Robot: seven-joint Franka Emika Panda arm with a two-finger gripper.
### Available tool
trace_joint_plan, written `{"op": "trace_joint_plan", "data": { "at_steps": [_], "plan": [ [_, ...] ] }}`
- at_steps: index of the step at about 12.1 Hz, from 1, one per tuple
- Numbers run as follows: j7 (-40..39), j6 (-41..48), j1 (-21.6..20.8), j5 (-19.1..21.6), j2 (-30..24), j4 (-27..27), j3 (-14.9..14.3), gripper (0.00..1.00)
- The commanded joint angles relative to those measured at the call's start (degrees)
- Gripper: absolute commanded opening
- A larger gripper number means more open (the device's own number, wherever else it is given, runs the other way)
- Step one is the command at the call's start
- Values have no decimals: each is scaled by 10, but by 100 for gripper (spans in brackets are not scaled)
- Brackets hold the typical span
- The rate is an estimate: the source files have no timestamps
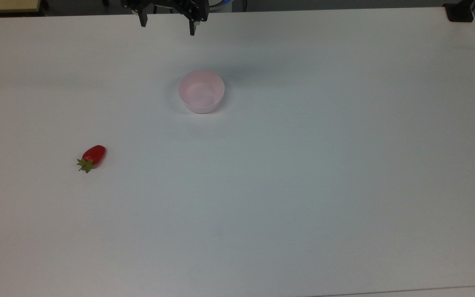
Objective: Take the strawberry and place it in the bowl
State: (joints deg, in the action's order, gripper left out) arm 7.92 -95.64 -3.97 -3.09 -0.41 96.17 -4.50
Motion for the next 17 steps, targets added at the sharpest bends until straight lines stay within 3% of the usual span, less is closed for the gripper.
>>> {"op": "trace_joint_plan", "data": {
  "at_steps": [1, 11, 13, 17],
  "plan": [
    [-19, 12, 0, 5, -7, -2, -4, 100],
    [-39, 7, 1, 5, -5, -2, -4, 100],
    [-78, -4, 17, 3, 15, -7, -5, 100],
    [-78, -58, 54, 3, 78, -31, -5, 100]
  ]
}}
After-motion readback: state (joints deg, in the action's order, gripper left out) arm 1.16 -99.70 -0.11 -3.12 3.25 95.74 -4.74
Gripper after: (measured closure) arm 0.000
